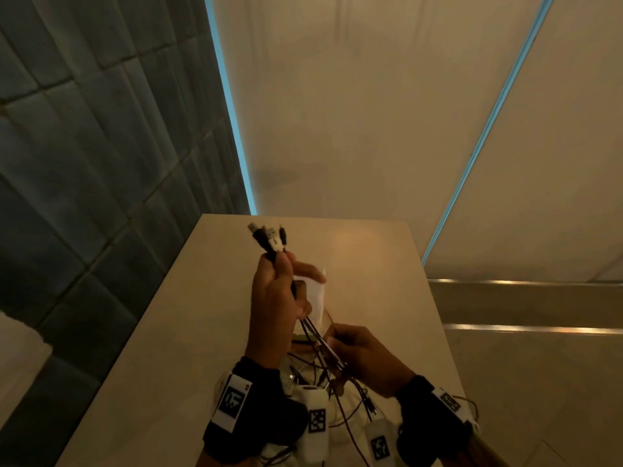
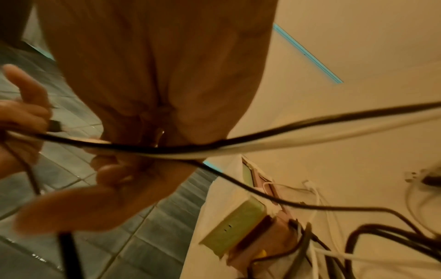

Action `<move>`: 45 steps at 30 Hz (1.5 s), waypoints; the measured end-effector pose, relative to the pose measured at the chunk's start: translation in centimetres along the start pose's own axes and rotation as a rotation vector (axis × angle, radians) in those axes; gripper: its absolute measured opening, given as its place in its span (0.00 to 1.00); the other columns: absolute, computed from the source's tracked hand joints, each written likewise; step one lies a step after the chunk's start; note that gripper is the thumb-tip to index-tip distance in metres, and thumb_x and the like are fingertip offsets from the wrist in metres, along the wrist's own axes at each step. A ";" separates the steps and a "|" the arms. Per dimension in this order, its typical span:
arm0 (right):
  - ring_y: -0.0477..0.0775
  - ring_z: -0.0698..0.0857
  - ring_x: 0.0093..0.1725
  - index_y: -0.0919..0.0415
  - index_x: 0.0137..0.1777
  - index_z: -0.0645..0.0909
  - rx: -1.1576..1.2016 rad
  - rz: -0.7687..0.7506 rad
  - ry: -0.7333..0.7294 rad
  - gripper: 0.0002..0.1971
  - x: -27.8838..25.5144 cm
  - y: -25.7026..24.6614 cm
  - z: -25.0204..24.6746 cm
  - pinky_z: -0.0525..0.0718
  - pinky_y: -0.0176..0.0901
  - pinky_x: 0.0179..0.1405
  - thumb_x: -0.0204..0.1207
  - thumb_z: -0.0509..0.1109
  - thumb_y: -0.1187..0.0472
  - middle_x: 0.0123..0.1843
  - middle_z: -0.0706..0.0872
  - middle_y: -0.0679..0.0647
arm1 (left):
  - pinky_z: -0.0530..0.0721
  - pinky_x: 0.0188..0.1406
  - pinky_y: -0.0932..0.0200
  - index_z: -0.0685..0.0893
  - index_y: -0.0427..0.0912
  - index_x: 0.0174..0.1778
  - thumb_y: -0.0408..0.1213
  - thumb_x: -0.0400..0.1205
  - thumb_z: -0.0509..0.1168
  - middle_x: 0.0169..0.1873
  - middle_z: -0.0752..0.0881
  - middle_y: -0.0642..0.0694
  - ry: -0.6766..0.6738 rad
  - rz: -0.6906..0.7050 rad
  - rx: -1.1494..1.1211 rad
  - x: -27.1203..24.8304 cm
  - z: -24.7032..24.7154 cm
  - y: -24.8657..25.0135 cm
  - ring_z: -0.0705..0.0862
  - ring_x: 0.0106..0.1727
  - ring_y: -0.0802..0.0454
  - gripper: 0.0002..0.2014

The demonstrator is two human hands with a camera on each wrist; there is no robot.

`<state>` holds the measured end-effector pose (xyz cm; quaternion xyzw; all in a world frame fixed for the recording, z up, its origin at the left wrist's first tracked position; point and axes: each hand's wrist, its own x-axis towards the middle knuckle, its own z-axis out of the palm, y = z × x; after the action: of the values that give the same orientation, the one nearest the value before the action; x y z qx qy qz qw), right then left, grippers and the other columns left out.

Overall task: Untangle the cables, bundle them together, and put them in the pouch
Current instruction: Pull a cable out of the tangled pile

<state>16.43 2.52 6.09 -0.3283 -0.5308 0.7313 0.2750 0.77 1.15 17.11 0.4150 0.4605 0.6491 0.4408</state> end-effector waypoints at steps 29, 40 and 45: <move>0.47 0.59 0.19 0.74 0.41 0.76 0.085 -0.309 0.178 0.09 1.6 -6.3 2.7 0.59 0.34 0.18 0.77 0.69 0.67 0.24 0.68 0.56 | 0.86 0.53 0.42 0.76 0.48 0.56 0.41 0.91 0.44 0.50 0.91 0.36 0.000 -0.280 -0.064 0.4 -2.3 0.2 0.90 0.52 0.41 0.14; 0.40 0.69 0.22 0.67 0.36 0.80 -0.121 -0.192 0.095 0.10 2.2 -2.6 1.3 0.68 0.29 0.23 0.80 0.68 0.65 0.25 0.77 0.45 | 0.60 0.19 0.65 0.71 0.44 0.38 0.43 0.85 0.53 0.28 0.69 0.53 -0.153 -0.053 -0.475 0.4 -3.2 2.7 0.60 0.23 0.59 0.12; 0.45 0.76 0.34 0.62 0.33 0.82 -0.273 -0.072 0.099 0.14 3.2 1.7 0.2 0.74 0.36 0.37 0.80 0.70 0.58 0.32 0.78 0.53 | 0.59 0.20 0.65 0.72 0.45 0.39 0.42 0.87 0.52 0.28 0.72 0.51 -0.151 -0.142 -0.481 0.3 -4.3 3.2 0.62 0.21 0.59 0.12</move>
<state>14.13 4.34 3.88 -0.3792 -0.6224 0.6250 0.2796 -3.94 -0.19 19.24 0.3124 0.2868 0.6745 0.6043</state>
